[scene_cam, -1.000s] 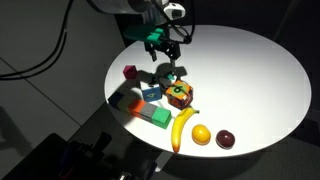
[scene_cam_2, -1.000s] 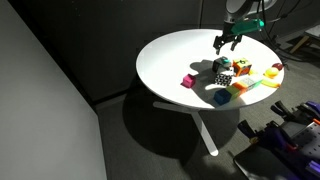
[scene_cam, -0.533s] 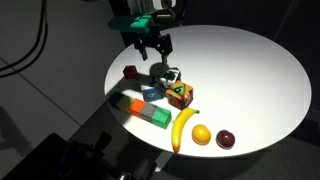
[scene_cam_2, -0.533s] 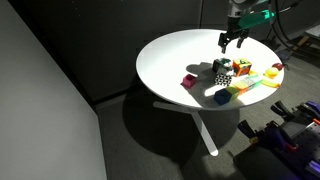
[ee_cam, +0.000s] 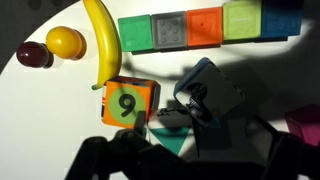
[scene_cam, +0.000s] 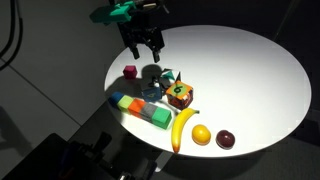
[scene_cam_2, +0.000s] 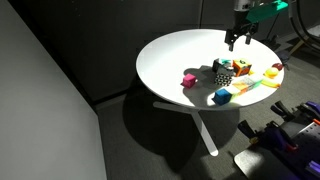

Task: Pick up the block with the number one on it and put it on the table

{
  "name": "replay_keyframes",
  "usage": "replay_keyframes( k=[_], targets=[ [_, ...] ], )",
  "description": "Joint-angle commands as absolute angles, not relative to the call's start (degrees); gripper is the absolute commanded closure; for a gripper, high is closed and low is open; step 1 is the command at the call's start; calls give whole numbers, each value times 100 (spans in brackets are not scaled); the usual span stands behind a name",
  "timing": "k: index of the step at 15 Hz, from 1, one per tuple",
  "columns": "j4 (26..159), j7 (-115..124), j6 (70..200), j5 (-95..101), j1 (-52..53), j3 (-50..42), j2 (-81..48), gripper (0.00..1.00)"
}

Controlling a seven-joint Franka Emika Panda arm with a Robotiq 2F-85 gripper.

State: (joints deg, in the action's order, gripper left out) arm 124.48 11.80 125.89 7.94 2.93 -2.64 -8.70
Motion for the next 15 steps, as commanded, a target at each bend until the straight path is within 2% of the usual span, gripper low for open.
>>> replay_keyframes(
  k=[1,5,15],
  targets=[
    [12863,1226,12546,729,245,-168,-341,0],
    [13099,1145,12556,645,221,-112,-60,0],
    [12906,1185,12579,764,220,-100,-351,0]
  ],
)
